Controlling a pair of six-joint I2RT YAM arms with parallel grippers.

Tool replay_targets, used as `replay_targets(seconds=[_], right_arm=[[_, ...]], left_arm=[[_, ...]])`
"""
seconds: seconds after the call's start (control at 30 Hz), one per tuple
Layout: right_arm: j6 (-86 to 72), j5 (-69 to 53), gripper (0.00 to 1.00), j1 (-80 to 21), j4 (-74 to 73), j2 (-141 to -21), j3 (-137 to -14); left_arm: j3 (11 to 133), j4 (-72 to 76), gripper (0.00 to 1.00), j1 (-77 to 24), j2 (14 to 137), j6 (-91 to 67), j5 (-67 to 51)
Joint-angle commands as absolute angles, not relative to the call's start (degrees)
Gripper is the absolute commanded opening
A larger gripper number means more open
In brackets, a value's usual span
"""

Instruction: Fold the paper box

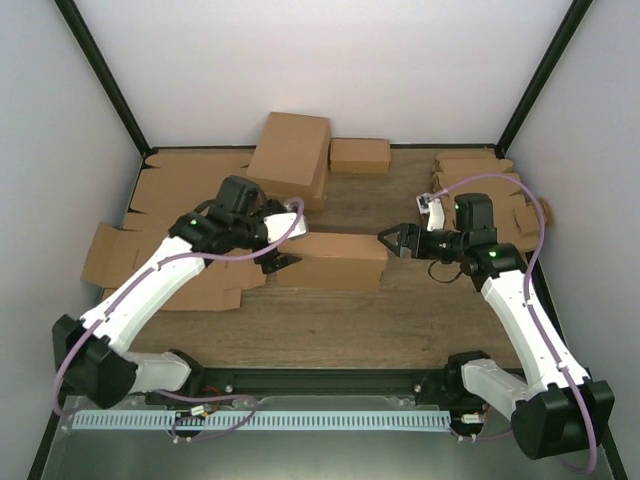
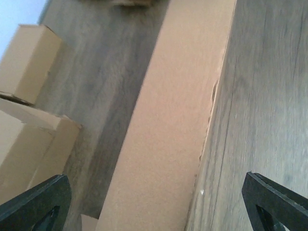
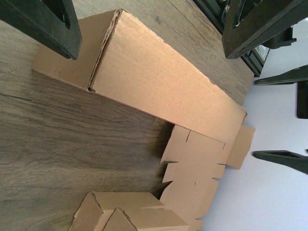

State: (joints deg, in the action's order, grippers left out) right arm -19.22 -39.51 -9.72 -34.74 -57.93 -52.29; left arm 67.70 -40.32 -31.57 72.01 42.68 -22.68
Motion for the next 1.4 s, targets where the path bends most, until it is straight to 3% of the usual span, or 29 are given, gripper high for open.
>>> replay_targets(seconds=[0.0,0.57,0.7,0.83,1.03,1.37], right_arm=[[-17.9,-39.6,0.84,-9.6,-36.1,-56.6,-55.1],[-17.6,-41.1,0.83,-9.6,-35.8,-55.9,-54.8],[-17.1,-41.2,0.80,-9.5,-36.0,-56.2,-54.8],[-17.0,-41.3,0.78,-9.6,-35.7,-56.4,-54.8],[-17.3,-41.5,0.77,-9.6,-36.0,-56.5,-55.1],[-18.2,-40.2,0.77,-9.6,-37.1,-55.4,-57.0]], left_arm=[[72.1,-49.9,1.00,-32.2,77.6,52.6,-19.6],[79.3,-51.9,0.99,-32.9,90.0,51.8,-18.6],[79.2,-52.7,0.86,-34.2,89.8,52.6,-18.2],[79.3,-53.6,0.80,-35.6,89.4,52.4,-16.8],[79.5,-54.0,0.61,-36.9,87.5,49.4,-13.9],[77.6,-53.1,0.55,-41.2,77.2,37.8,-8.2]])
